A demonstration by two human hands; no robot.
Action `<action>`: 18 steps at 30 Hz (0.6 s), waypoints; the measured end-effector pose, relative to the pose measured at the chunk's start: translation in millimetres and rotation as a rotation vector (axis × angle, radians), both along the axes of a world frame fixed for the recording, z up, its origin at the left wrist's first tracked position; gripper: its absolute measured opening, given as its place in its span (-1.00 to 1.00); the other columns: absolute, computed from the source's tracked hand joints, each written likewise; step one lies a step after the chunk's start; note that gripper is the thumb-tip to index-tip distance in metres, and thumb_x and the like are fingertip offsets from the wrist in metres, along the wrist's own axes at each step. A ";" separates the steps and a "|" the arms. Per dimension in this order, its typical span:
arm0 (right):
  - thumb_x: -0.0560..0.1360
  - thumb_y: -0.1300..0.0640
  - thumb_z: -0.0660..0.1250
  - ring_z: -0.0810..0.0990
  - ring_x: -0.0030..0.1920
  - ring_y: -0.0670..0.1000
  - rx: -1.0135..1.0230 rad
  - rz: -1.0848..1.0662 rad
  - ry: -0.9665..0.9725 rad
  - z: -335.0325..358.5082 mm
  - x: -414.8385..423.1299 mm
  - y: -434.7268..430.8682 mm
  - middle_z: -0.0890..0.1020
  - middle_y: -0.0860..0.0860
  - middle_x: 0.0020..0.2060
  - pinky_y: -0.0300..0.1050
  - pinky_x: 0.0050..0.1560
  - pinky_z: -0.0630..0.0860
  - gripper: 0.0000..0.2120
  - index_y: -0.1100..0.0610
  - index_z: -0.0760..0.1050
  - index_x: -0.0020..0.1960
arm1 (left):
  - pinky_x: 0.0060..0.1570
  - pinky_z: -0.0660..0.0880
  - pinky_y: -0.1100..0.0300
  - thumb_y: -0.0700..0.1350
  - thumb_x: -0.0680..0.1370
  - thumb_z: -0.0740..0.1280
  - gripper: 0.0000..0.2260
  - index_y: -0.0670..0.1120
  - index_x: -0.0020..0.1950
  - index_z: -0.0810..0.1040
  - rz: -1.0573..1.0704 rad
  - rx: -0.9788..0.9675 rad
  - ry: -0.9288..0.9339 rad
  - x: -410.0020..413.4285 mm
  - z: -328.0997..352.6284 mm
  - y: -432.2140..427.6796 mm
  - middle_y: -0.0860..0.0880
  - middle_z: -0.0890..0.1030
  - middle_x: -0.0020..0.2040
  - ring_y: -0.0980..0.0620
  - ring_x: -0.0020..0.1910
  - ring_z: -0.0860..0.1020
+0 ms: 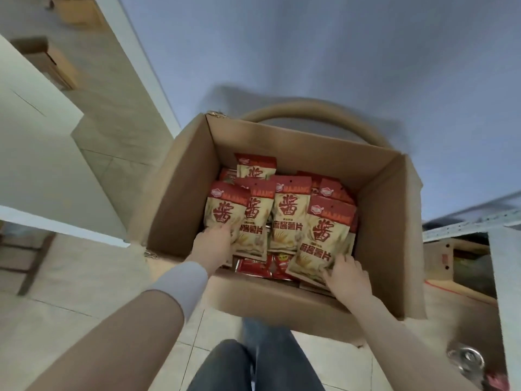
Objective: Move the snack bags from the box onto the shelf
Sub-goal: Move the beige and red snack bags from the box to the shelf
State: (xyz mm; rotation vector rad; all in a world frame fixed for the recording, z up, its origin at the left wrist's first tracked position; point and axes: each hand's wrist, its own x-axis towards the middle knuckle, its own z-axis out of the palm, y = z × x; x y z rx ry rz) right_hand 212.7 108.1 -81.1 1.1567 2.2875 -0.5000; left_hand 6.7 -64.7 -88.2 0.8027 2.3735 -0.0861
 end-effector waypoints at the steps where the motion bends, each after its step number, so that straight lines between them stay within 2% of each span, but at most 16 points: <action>1: 0.56 -0.05 0.15 0.39 0.28 0.14 -0.037 -0.028 -0.037 -13.8 -4.6 4.1 0.42 0.12 0.27 0.04 0.22 0.37 -0.56 0.14 0.26 0.36 | 0.08 0.44 0.04 -0.01 0.57 0.24 -0.58 -0.04 0.41 0.28 0.079 -0.007 -0.053 -9.1 -16.3 2.3 -0.10 0.48 0.26 -0.11 0.20 0.47; 5: 0.52 -0.04 0.24 0.45 0.22 0.19 -0.203 -0.316 -0.075 -70.4 -23.3 21.2 0.46 0.16 0.22 0.03 0.18 0.44 -0.55 0.17 0.31 0.32 | 0.20 0.40 -0.01 -0.02 0.52 0.33 -0.48 -0.10 0.43 0.24 0.474 0.017 -0.215 -47.3 -76.4 14.6 -0.18 0.38 0.31 -0.18 0.27 0.42; 8: 0.47 -0.02 0.34 0.50 0.17 0.16 -0.253 -0.641 -0.019 -111.7 -31.9 28.6 0.50 0.14 0.18 -0.01 0.11 0.48 -0.55 0.18 0.36 0.25 | 0.23 0.38 -0.08 -0.05 0.49 0.38 -0.45 -0.14 0.41 0.27 0.765 0.082 -0.215 -70.1 -118.4 16.5 -0.20 0.38 0.32 -0.21 0.29 0.40; 10: 0.41 -0.05 0.41 0.46 0.24 0.20 -0.212 -0.849 0.009 -133.8 -39.0 32.6 0.45 0.16 0.26 0.09 0.18 0.46 -0.40 0.15 0.29 0.33 | 0.25 0.39 -0.12 -0.07 0.48 0.40 -0.42 -0.15 0.43 0.25 0.891 0.099 -0.205 -81.2 -143.7 13.9 -0.21 0.37 0.34 -0.22 0.30 0.39; 12: 0.37 -0.06 0.45 0.33 0.35 0.24 -0.147 -0.980 -0.015 -150.6 -44.9 35.7 0.30 0.20 0.36 0.20 0.26 0.36 -0.20 0.12 0.11 0.44 | 0.27 0.38 -0.12 -0.07 0.48 0.40 -0.41 -0.16 0.43 0.25 0.888 0.105 -0.208 -86.8 -165.2 11.5 -0.20 0.39 0.35 -0.20 0.32 0.39; 14: 0.36 -0.06 0.46 0.27 0.37 0.27 -0.090 -1.022 -0.071 -160.5 -52.0 38.3 0.21 0.23 0.39 0.24 0.26 0.32 -0.12 0.11 0.01 0.48 | 0.26 0.38 -0.09 -0.08 0.48 0.39 -0.43 -0.16 0.42 0.26 0.844 0.117 -0.192 -88.8 -178.3 10.3 -0.17 0.41 0.34 -0.18 0.32 0.40; 16: 0.35 -0.07 0.47 0.27 0.37 0.29 -0.036 -1.039 -0.118 -168.1 -54.4 38.3 0.21 0.25 0.38 0.27 0.26 0.33 -0.10 0.13 0.03 0.48 | 0.25 0.39 -0.08 -0.09 0.47 0.40 -0.42 -0.16 0.43 0.26 0.843 0.131 -0.179 -86.5 -182.5 9.5 -0.17 0.41 0.34 -0.17 0.32 0.40; 18: 0.34 -0.06 0.48 0.32 0.34 0.28 -0.015 -1.052 -0.082 -174.1 -54.3 35.1 0.29 0.25 0.36 0.27 0.26 0.36 -0.17 0.19 0.14 0.43 | 0.23 0.40 -0.07 -0.08 0.46 0.42 -0.41 -0.17 0.42 0.27 0.834 0.125 -0.161 -84.5 -183.5 10.1 -0.18 0.40 0.33 -0.18 0.30 0.41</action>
